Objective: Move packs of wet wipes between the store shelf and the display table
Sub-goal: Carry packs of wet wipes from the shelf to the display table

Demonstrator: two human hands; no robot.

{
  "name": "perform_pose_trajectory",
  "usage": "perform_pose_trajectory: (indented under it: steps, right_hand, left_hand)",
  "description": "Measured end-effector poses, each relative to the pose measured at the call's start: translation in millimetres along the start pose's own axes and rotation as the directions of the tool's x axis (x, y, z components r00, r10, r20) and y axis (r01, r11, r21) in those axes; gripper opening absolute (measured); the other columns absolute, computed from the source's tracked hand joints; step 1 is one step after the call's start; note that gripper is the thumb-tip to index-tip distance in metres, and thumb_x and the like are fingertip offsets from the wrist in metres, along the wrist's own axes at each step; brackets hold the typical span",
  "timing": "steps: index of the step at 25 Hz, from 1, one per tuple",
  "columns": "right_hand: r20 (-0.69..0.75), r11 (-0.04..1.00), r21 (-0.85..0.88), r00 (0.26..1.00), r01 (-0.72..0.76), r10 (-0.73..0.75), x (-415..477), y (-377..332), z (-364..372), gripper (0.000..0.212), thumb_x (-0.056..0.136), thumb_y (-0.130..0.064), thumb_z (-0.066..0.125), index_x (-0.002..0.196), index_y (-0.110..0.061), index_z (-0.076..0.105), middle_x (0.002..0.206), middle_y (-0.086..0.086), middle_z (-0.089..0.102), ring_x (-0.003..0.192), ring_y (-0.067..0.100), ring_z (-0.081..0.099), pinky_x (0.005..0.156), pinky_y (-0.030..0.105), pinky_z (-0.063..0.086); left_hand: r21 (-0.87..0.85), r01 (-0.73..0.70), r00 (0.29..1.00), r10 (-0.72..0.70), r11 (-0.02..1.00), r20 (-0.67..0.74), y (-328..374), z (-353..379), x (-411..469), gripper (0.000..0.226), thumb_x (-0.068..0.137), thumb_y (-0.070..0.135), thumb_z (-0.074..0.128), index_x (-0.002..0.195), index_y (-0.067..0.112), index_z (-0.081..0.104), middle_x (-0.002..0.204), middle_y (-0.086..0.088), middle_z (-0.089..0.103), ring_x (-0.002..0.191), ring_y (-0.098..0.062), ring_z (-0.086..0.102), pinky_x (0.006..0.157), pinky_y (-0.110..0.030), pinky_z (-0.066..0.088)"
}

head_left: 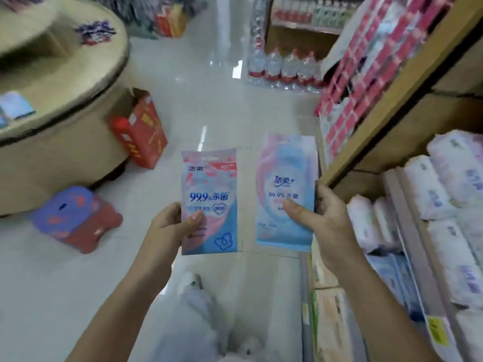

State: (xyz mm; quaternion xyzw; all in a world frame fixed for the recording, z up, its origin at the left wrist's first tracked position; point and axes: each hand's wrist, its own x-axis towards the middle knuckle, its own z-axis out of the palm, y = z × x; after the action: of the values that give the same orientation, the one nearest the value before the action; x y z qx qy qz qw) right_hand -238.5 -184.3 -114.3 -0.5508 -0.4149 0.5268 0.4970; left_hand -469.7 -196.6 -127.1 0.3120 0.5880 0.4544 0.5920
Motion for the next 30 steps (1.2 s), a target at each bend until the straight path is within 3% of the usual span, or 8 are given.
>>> perform_pose_trajectory:
  steps: [6,10,15,17,20,22,26,30]
  right_hand:
    - [0.318,0.993,-0.096,0.944,-0.063,0.091,97,12,164,0.037,0.072,-0.010,0.076,0.106,-0.007,0.062,0.101,0.006,0.073,0.090,0.023,0.070,0.075,0.034,0.058]
    - [0.422,0.985,-0.133,0.893,-0.107,0.154,149,21,263,0.046,0.067,-0.020,0.075,0.108,-0.007,0.061,0.101,0.006,0.073,0.090,0.025,0.071,0.073,0.035,0.057]
    - [0.488,0.970,-0.156,0.839,-0.188,0.242,215,30,345,0.042,0.070,-0.010,0.079,0.108,-0.008,0.062,0.099,0.006,0.074,0.086,0.023,0.072,0.065,0.026,0.056]
    - [0.505,0.961,-0.180,0.819,-0.208,0.272,248,35,374,0.040,0.071,-0.008,0.078,0.108,-0.008,0.062,0.099,0.007,0.074,0.086,0.024,0.072,0.065,0.027,0.057]
    - [0.553,0.950,-0.230,0.775,-0.211,0.306,316,38,423,0.044,0.066,-0.019,0.074,0.107,-0.010,0.063,0.101,0.007,0.074,0.089,0.027,0.071,0.071,0.034,0.058]
    - [0.592,0.946,-0.268,0.743,-0.185,0.313,368,34,462,0.045,0.066,-0.021,0.074,0.109,-0.012,0.063,0.102,0.006,0.073,0.091,0.027,0.071,0.076,0.038,0.058]
    - [0.671,0.931,-0.346,0.663,-0.114,0.330,458,15,546,0.050,0.066,-0.026,0.075,0.113,-0.015,0.061,0.106,0.004,0.072,0.094,0.024,0.070,0.080,0.041,0.058]
    - [0.711,0.915,-0.398,0.610,-0.062,0.350,518,13,634,0.038,0.077,-0.011,0.076,0.112,-0.012,0.061,0.105,0.005,0.072,0.094,0.023,0.070,0.078,0.037,0.058]
  left_hand:
    - [-0.116,-0.004,0.954,-0.031,0.993,-0.297,21,-136,53,0.019,0.089,0.006,0.056,0.107,0.001,0.060,0.093,-0.006,0.072,0.067,-0.010,0.068,0.056,-0.015,0.053]
    - [-0.125,-0.011,0.914,-0.041,0.992,-0.403,57,-214,105,0.012,0.090,0.009,0.057,0.102,0.009,0.061,0.094,-0.002,0.071,0.069,-0.007,0.067,0.062,-0.015,0.054]
    - [-0.119,-0.012,0.876,-0.047,0.993,-0.480,101,-289,178,0.023,0.091,0.012,0.057,0.112,0.005,0.059,0.110,-0.011,0.070,0.093,-0.028,0.066,0.078,-0.032,0.051]
    - [-0.129,-0.007,0.861,-0.060,0.992,-0.505,113,-312,213,0.026,0.091,0.013,0.058,0.115,0.004,0.058,0.112,-0.016,0.068,0.087,-0.032,0.066,0.068,-0.035,0.052]
    - [-0.196,-0.008,0.830,-0.103,0.981,-0.548,131,-338,274,0.024,0.092,0.014,0.056,0.114,0.004,0.057,0.106,-0.014,0.069,0.066,-0.022,0.069,0.048,-0.028,0.051]
    - [-0.254,0.001,0.797,-0.155,0.967,-0.584,145,-352,318,0.024,0.092,0.015,0.056,0.114,0.005,0.057,0.103,-0.017,0.069,0.061,-0.024,0.067,0.037,-0.024,0.045]
    - [-0.348,0.039,0.736,-0.263,0.937,-0.624,172,-377,394,0.023,0.092,0.018,0.058,0.111,0.007,0.055,0.097,-0.024,0.066,0.056,-0.027,0.060,0.033,-0.018,0.034]
    - [-0.393,0.059,0.658,-0.332,0.918,-0.676,181,-417,447,0.019,0.093,0.016,0.055,0.110,0.007,0.056,0.092,-0.017,0.064,0.053,-0.023,0.055,0.030,-0.016,0.033]
